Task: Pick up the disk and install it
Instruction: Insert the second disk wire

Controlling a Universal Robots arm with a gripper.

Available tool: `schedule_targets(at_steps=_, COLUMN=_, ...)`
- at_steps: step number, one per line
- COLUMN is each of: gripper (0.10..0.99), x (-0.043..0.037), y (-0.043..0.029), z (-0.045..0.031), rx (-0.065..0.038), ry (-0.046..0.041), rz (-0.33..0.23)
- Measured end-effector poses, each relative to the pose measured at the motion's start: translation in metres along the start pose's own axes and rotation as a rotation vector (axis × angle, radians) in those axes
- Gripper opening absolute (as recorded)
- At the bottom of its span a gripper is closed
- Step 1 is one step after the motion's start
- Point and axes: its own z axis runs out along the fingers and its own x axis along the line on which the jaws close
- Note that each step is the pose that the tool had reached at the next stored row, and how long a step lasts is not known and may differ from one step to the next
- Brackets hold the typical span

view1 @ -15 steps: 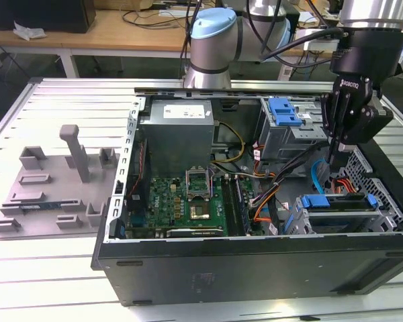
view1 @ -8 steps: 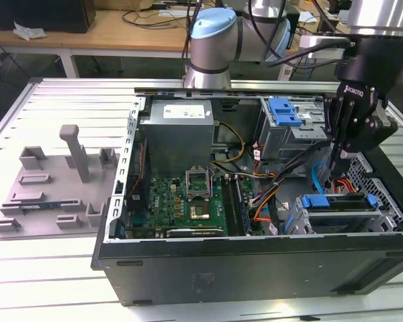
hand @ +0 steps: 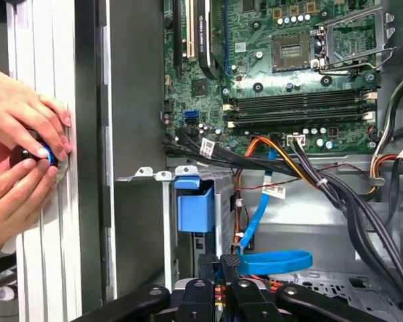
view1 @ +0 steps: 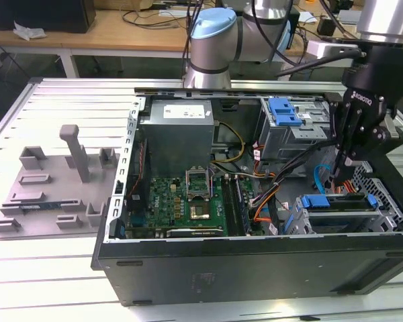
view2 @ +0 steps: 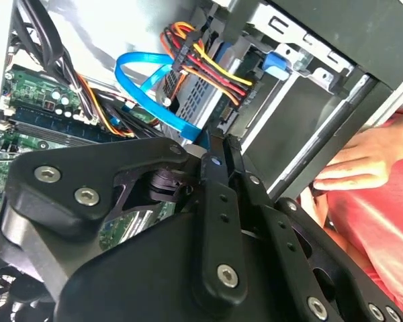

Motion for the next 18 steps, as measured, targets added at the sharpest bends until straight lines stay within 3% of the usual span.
schedule_targets(at_steps=2, gripper=0.161, x=0.0023, y=-0.0023, z=0.0005, rx=-0.001, ry=-0.0183, rz=0.000)
schedule_targets(at_steps=8, gripper=0.161, x=0.0082, y=-0.0061, z=0.0011, rx=-0.002, ry=-0.0932, rz=-0.001)
schedule_targets(at_steps=9, gripper=0.161, x=0.0150, y=-0.0069, z=0.0022, rx=-0.004, ry=-0.1487, rz=-0.003)
schedule_targets(at_steps=10, gripper=0.161, x=0.0197, y=-0.0070, z=0.0033, rx=-0.005, ry=-0.1755, rz=-0.003)
schedule_targets(at_steps=11, gripper=0.161, x=0.0290, y=-0.0074, z=0.0058, rx=-0.005, ry=-0.1822, rz=-0.003)
schedule_targets(at_steps=12, gripper=0.161, x=0.0352, y=-0.0077, z=0.0077, rx=-0.006, ry=-0.2028, rz=-0.004)
schedule_targets(at_steps=13, gripper=0.161, x=0.0453, y=-0.0082, z=0.0108, rx=-0.007, ry=-0.2480, rz=-0.004)
schedule_targets(at_steps=18, gripper=0.161, x=0.0533, y=-0.0086, z=0.0144, rx=-0.009, ry=-0.2479, rz=-0.005)
